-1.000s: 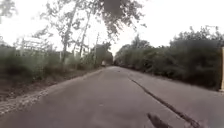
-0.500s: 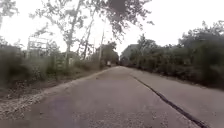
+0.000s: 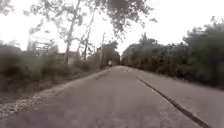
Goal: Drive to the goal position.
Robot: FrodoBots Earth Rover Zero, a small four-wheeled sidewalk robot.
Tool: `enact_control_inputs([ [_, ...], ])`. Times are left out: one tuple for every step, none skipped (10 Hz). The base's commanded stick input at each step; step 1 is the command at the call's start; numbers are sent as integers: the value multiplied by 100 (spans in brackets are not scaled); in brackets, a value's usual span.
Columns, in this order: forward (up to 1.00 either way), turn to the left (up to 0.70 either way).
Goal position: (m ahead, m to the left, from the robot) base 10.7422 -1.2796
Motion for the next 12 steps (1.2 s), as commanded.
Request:
enact_control_inputs([
  [85, 0],
  [85, 0],
  [85, 0],
  [85, 0],
  [85, 0],
  [85, 0],
  [85, 0],
  [85, -17],
  [85, -34],
  [85, -34],
  [85, -34],
  [85, -34],
])
